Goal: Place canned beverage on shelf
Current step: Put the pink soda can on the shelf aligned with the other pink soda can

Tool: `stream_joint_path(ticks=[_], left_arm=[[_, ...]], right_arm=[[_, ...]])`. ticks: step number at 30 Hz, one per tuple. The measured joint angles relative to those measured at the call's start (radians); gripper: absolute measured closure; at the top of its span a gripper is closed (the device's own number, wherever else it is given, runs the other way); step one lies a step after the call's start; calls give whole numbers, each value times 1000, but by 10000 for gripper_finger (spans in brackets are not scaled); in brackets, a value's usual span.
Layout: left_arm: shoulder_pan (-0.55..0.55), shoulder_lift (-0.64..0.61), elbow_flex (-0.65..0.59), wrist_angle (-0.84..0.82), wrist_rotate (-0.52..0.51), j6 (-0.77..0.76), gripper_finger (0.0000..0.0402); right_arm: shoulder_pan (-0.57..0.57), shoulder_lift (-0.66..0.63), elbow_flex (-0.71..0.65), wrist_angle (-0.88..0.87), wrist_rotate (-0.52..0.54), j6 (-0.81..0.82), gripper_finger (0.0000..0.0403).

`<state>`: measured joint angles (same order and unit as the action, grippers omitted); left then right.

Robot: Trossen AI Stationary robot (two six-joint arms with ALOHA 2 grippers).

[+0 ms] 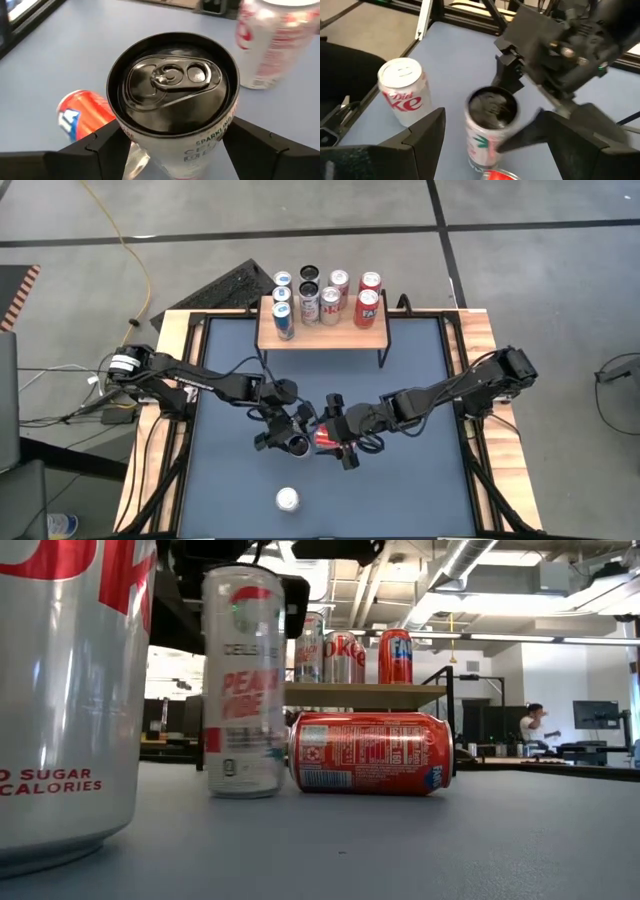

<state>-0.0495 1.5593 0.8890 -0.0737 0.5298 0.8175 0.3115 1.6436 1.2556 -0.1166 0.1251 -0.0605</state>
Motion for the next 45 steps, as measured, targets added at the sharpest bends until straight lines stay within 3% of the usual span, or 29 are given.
stream_joint_path(ticks=[8,21,34,41,45], left_arm=[[-44,-3,27,20,-143,-68,100],[-57,-27,33,18,-213,-181,98],[-76,-29,35,-60,-314,-201,86],[-87,-75,150,-310,-446,-316,68],[-95,-123,186,-421,-449,-434,67]], right_arm=[[16,-4,0,-24,-1,7,86],[13,-4,0,-56,0,6,86],[6,-4,0,-75,4,-49,80],[1,-4,0,-73,7,-106,80],[0,15,69,-170,20,-156,80]])
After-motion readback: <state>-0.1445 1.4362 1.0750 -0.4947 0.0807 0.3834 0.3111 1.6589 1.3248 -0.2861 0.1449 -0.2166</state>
